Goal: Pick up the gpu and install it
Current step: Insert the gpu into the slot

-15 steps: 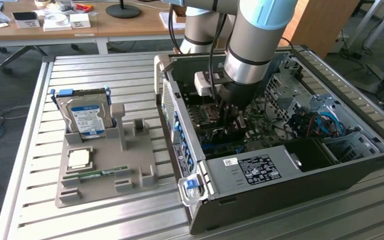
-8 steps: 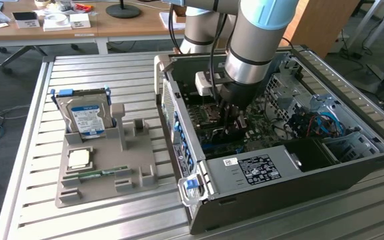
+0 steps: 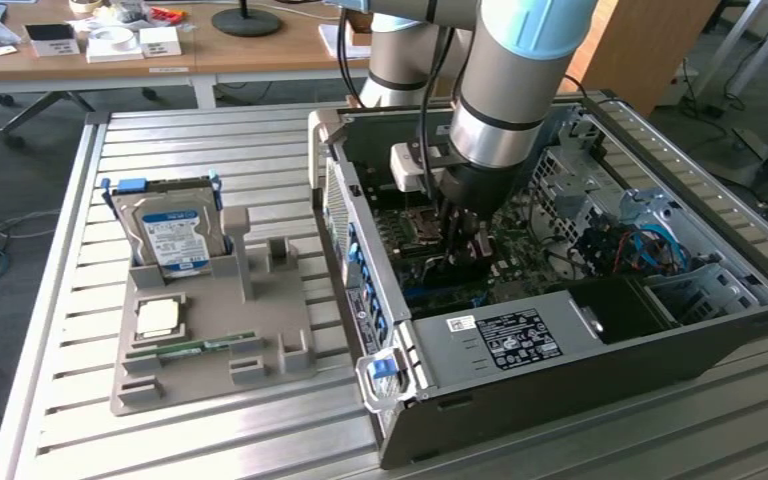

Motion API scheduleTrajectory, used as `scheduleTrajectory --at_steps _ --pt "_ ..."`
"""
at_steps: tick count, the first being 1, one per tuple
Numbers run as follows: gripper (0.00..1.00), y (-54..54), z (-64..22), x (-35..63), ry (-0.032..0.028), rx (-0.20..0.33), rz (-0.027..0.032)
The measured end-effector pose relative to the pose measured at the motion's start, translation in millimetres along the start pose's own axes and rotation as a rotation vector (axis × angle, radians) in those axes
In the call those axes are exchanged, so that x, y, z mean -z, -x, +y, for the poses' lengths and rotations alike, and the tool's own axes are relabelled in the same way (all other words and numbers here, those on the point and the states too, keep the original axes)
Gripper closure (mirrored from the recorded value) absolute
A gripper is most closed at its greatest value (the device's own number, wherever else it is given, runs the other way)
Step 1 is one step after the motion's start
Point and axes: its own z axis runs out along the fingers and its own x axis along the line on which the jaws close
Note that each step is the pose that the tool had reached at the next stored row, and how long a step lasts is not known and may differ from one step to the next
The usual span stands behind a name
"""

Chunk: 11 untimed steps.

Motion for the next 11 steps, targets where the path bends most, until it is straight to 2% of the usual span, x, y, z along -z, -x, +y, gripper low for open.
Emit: scheduleTrajectory --at_steps 11 --pt "0.74 0.0 0.0 -0.4 -0.0001 0.0 -0.0002"
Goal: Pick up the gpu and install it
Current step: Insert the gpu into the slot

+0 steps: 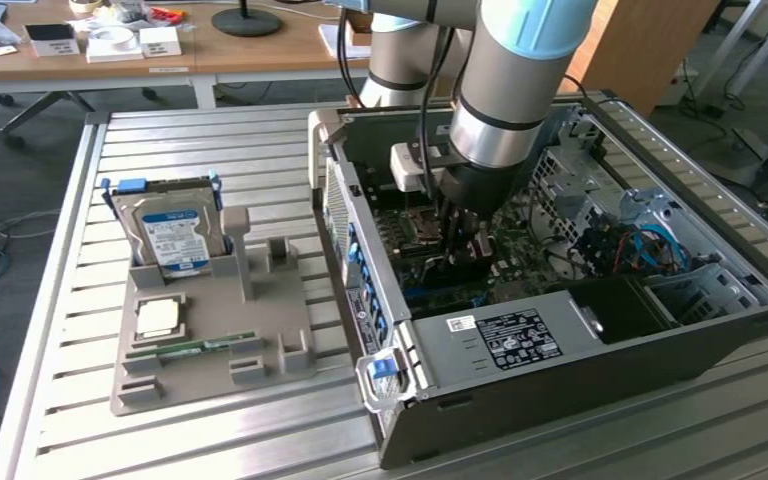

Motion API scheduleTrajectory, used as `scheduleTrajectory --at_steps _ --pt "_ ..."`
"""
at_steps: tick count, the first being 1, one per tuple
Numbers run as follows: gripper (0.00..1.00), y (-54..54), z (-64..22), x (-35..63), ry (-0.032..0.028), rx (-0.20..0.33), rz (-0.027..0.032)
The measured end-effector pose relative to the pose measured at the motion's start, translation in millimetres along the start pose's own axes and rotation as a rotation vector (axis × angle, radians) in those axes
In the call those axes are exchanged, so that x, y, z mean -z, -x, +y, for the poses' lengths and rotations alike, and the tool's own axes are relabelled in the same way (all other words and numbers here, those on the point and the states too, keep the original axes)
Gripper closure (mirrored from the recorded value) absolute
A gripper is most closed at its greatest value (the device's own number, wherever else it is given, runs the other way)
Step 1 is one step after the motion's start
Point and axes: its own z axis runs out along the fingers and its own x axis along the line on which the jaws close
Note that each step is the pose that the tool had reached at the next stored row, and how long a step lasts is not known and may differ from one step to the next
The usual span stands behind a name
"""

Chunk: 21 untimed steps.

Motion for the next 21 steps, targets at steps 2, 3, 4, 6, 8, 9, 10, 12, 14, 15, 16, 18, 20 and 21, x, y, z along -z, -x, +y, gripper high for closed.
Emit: scheduleTrajectory --at_steps 2,3,4,6,8,9,10,12,14,15,16,18,20,21 --pt "0.74 -0.1 0.1 -0.8 0.0002 0.0 0.0006" --pt "0.74 -0.2 0.1 -1.5 -0.0004 0.0 -0.0002" --pt "0.74 -0.2 0.2 -1.6 -0.0001 0.0 0.0" --pt "0.74 -0.1 0.6 -2.0 0.0001 0.0 0.0" --pt "0.74 -0.2 1.1 -2.2 -0.0002 0.0 -0.0003" --pt "0.74 -0.2 1.6 -2.2 -0.0004 0.0 -0.0004" --pt "0.74 -0.2 2.2 -2.3 -0.0005 0.0 -0.0005" --pt "0.74 -0.3 3.8 -2.2 -0.001 0.0 -0.0005" --pt "0.74 -0.4 5.1 -2.1 -0.0015 0.0 -0.0003" --pt "0.74 -0.4 5.2 -2.2 -0.0018 0.0 -0.0004" --pt "0.74 -0.4 5.2 -2.2 -0.0018 0.0 -0.0004" --pt "0.74 -0.4 5.3 -2.2 -0.0019 0.0 -0.0003" --pt "0.74 -0.4 5.3 -2.2 -0.0019 0.0 -0.0003" --pt "0.74 -0.4 5.4 -2.2 -0.0019 0.0 -0.0003"
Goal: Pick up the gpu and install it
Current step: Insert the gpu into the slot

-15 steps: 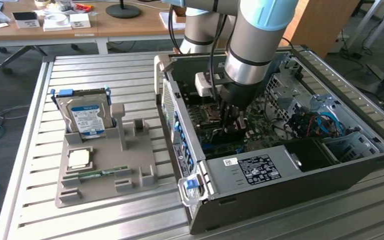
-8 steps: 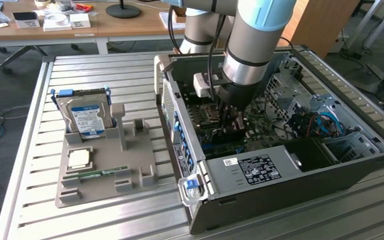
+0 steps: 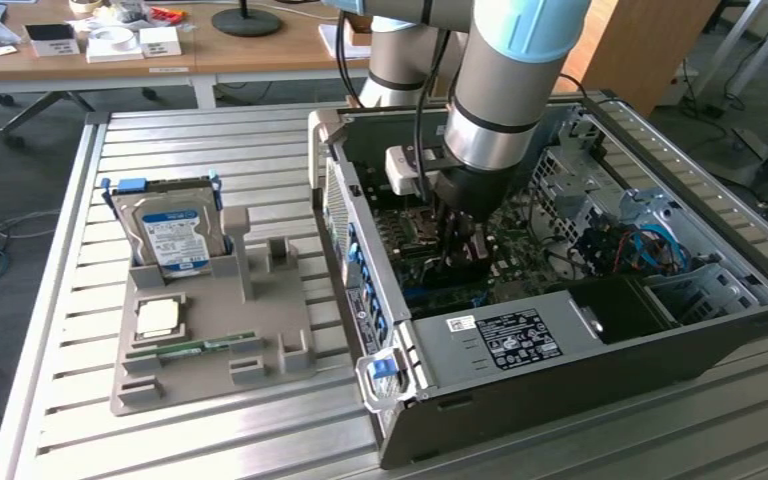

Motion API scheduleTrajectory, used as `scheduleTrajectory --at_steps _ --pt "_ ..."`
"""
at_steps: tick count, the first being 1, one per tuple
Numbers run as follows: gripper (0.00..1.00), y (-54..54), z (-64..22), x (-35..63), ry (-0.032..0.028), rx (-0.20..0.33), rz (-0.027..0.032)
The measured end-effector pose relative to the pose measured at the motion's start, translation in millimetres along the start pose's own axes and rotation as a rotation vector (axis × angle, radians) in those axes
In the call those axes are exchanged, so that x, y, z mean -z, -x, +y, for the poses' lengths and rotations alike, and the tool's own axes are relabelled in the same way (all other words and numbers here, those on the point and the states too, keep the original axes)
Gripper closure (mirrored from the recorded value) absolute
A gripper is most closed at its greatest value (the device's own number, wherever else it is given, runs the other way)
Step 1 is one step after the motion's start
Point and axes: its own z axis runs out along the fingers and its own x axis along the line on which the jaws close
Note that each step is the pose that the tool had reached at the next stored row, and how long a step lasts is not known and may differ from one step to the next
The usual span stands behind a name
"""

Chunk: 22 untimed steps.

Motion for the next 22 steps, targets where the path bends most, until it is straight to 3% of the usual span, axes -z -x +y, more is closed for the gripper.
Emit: scheduleTrajectory --at_steps 6,8,12,22 --pt "0.73 0.0 0.3 -0.1 -0.0001 -0.001 -0.0003" --pt "0.6 0.0 0.0 0.0 0.0 0.0 0.0" --pt "0.6 0.0 0.0 1.2 0.0002 0.0 0.0004" --pt "0.6 1.8 -0.4 27.3 0.0 0.0 0.0001"
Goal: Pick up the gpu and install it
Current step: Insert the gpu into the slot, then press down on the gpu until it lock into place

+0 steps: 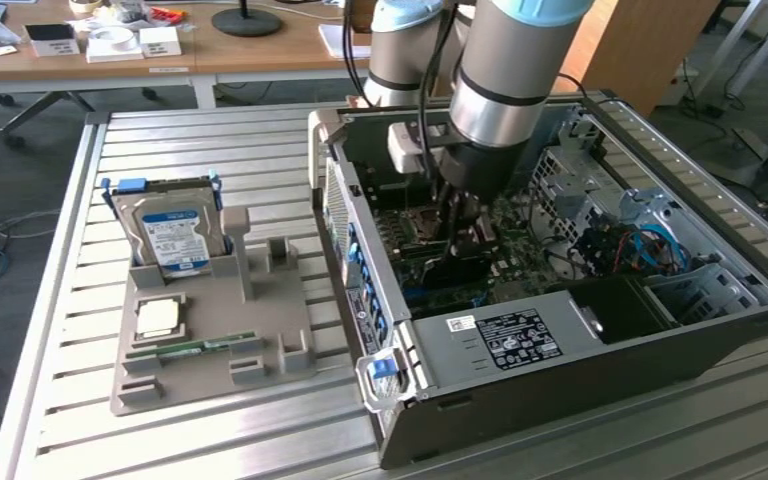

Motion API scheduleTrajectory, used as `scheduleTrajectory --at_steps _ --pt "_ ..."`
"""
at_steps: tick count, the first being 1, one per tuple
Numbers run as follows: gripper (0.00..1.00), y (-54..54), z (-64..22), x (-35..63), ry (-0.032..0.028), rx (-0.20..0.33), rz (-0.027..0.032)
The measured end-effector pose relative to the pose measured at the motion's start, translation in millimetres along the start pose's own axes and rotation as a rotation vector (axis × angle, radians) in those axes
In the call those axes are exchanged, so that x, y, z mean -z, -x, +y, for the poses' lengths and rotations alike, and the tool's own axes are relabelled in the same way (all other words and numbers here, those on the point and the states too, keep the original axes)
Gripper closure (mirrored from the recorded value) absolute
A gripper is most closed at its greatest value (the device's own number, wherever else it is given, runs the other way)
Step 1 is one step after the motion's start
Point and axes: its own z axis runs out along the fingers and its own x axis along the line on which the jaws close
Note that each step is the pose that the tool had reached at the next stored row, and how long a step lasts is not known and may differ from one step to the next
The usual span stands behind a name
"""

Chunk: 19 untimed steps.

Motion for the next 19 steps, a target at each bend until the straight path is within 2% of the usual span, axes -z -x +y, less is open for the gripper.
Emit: scheduleTrajectory --at_steps 11,19 --pt "0.6 2.1 -0.3 28.6 0.0 0.0 0.0" --pt "0.6 2.3 -0.4 30.2 -0.0001 0.0 0.0001"
